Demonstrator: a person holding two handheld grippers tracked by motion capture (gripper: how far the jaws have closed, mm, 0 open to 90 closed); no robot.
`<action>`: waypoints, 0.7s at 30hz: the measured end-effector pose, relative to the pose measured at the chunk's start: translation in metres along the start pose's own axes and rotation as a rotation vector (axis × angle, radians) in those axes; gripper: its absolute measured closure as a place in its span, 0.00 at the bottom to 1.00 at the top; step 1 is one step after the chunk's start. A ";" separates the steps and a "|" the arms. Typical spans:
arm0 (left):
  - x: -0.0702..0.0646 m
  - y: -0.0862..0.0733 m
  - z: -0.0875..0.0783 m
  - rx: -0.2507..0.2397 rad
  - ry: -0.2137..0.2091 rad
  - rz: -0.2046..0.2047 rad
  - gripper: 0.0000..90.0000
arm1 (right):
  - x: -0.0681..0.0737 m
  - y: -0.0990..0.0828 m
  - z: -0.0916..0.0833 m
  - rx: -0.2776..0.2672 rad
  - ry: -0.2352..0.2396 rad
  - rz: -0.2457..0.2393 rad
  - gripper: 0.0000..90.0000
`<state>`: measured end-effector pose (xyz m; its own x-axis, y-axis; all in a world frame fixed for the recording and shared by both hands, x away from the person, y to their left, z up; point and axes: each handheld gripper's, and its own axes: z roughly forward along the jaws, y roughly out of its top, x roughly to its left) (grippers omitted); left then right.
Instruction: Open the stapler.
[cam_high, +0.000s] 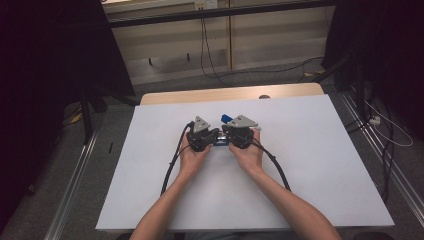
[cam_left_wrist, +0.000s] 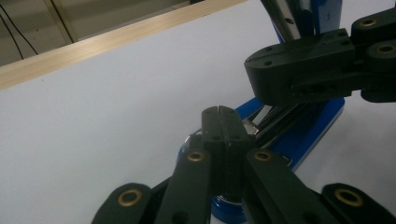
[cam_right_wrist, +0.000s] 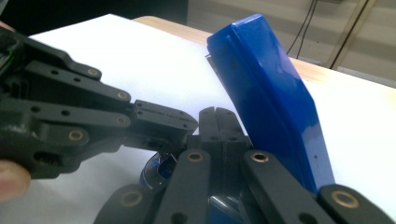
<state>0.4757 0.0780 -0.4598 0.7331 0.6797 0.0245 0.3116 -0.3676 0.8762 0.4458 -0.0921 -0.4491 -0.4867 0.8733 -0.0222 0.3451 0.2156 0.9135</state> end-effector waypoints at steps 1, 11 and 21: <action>0.000 0.000 0.000 0.000 0.000 0.000 1.00 | 0.000 0.000 0.000 0.000 -0.001 0.001 1.00; 0.001 0.000 0.000 -0.001 -0.006 -0.006 1.00 | -0.003 0.003 -0.005 -0.007 -0.024 0.009 1.00; 0.002 0.000 0.000 -0.003 -0.019 -0.022 1.00 | -0.011 0.004 -0.009 -0.017 -0.038 0.022 1.00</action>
<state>0.4775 0.0797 -0.4602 0.7376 0.6752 -0.0038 0.3258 -0.3510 0.8779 0.4456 -0.1049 -0.4412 -0.4483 0.8937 -0.0168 0.3414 0.1885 0.9208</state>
